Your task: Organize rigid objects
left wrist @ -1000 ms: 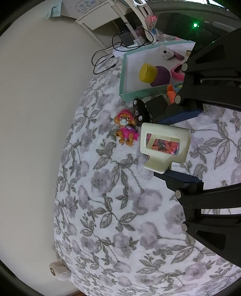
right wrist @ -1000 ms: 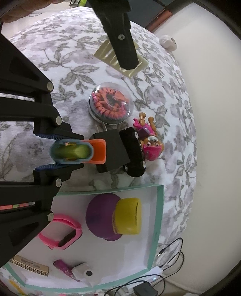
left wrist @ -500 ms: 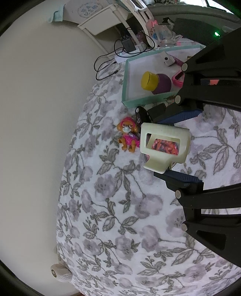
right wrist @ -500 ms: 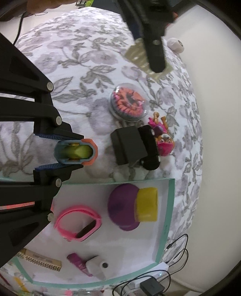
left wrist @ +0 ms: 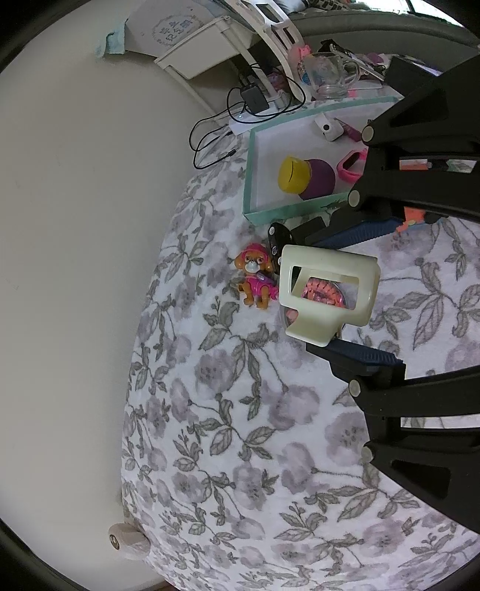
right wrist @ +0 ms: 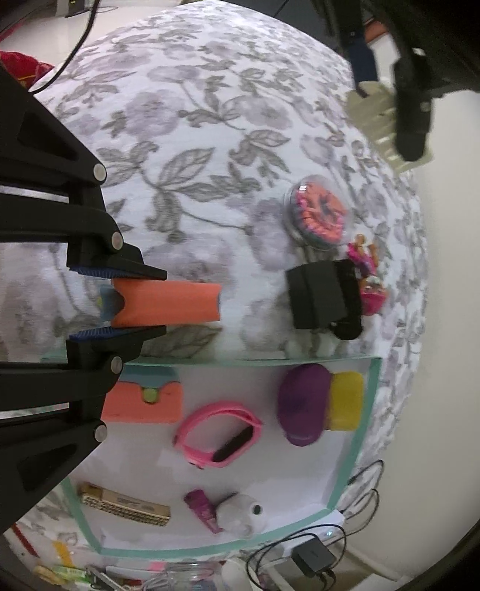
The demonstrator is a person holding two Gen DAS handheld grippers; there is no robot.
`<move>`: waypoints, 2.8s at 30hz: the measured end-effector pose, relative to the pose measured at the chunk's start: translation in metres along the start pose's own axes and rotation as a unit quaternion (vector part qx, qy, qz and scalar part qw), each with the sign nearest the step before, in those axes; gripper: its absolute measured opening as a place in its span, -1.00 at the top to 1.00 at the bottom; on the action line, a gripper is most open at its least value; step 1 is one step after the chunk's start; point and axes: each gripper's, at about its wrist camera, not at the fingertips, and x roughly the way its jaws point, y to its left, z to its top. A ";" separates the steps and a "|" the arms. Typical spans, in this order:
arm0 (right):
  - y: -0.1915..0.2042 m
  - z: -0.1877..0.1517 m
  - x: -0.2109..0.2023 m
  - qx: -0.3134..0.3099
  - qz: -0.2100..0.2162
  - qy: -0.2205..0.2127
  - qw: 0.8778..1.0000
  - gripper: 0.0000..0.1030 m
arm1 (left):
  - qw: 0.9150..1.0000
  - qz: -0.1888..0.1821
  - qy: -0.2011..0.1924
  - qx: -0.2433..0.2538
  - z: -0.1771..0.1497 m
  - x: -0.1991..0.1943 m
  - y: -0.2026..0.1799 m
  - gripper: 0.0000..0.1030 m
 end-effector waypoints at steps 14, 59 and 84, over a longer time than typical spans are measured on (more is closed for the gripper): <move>0.003 -0.007 0.024 -0.008 -0.011 0.026 1.000 0.55 | 1.000 0.008 0.011 -0.003 0.000 0.005 0.004 0.02; -0.004 0.019 0.007 0.002 -0.009 -0.037 0.999 0.18 | 1.000 0.017 0.018 -0.008 0.001 0.019 0.007 0.03; 0.007 0.021 0.013 0.006 0.043 -0.019 0.999 -0.46 | 0.999 -0.004 0.018 -0.027 0.003 0.017 0.016 0.02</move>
